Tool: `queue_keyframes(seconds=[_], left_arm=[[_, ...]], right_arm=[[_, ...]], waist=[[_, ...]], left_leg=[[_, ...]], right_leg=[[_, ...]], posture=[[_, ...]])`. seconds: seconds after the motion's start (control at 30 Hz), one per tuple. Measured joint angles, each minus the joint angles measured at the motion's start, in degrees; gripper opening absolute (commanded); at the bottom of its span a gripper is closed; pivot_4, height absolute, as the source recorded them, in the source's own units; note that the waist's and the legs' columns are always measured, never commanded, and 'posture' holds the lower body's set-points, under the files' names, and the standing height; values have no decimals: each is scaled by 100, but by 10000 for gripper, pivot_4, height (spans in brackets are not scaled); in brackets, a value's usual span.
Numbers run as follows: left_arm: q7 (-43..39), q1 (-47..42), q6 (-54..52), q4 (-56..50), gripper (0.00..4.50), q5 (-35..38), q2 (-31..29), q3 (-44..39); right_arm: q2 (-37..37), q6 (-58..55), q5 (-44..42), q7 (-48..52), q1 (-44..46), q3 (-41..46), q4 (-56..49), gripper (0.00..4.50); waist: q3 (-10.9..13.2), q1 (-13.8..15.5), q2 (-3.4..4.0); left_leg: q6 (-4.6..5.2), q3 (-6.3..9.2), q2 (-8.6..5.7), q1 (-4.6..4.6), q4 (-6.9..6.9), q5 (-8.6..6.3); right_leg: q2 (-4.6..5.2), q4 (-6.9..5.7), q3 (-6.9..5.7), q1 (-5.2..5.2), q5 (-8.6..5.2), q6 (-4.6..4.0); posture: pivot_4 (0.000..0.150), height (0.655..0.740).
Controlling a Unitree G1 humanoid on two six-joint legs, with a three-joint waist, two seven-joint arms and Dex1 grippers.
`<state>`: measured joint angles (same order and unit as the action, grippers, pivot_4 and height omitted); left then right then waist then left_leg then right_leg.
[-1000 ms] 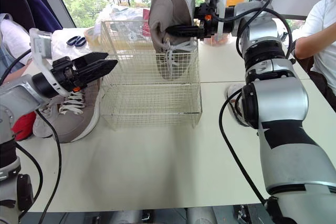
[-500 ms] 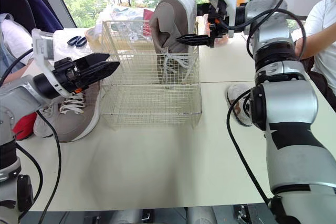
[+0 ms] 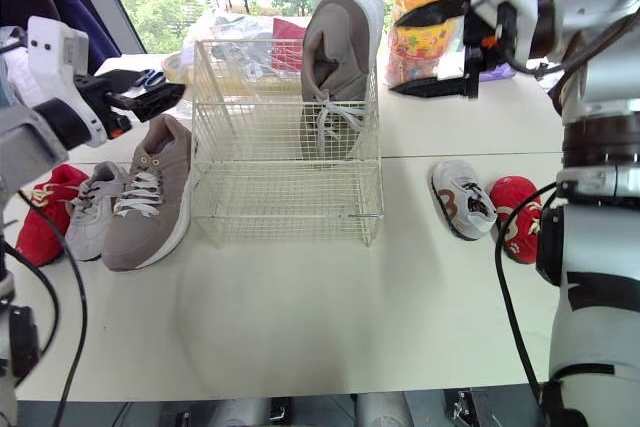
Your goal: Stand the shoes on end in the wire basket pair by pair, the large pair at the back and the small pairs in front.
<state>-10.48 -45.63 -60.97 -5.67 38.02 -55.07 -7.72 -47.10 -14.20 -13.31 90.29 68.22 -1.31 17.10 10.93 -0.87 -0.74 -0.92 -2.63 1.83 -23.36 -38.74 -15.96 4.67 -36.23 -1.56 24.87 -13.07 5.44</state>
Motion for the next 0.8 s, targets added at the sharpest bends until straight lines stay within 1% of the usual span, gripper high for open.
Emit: queue_keyframes(seconds=[0.03,0.13,0.2,0.33,0.57,0.8], left_arm=[[133,-209,-186,227,45000,-299,-77,196],[92,-829,-737,978,45000,-627,-30,487],[-162,-1134,-1050,1459,45000,-791,-38,749],[-761,-1368,-1592,2141,45000,-954,-36,1255],[-1838,-1631,-2247,2307,45000,-1072,-194,2111],[-2722,-2266,-2643,2386,45000,-1182,-563,2818]], right_arm=[[-4,-188,-126,-3,-127,-40,-490,44443],[29,-530,-364,-140,-269,-73,-1275,44443],[57,-681,-496,-223,-351,-82,-1546,44443],[60,-795,-561,-342,-484,-160,-1718,44443],[60,-921,-705,-480,-515,-228,-1895,44443],[58,-959,-767,-614,-705,-271,-1990,44443]], waist=[[1,-11,1],[0,13,-2],[0,27,-2],[2,23,-6],[3,16,-9],[4,15,-10]], left_leg=[[0,-1,0,1,1,0],[-3,1,0,-2,-5,2],[-3,0,-1,-3,-10,2],[-3,-1,-2,-7,-13,2],[-2,0,-1,-8,-12,2],[-2,0,-1,-8,-12,1]], right_leg=[[0,-1,1,1,0,0],[-1,-1,-6,-1,0,0],[1,0,-5,-4,0,0],[2,1,-4,-4,0,1],[0,0,-4,1,-1,1],[1,0,-2,1,-1,1]], posture=[[1500,7400],[1500,7400],[1500,7400],[1500,7400],[1500,7400],[1500,7400]])
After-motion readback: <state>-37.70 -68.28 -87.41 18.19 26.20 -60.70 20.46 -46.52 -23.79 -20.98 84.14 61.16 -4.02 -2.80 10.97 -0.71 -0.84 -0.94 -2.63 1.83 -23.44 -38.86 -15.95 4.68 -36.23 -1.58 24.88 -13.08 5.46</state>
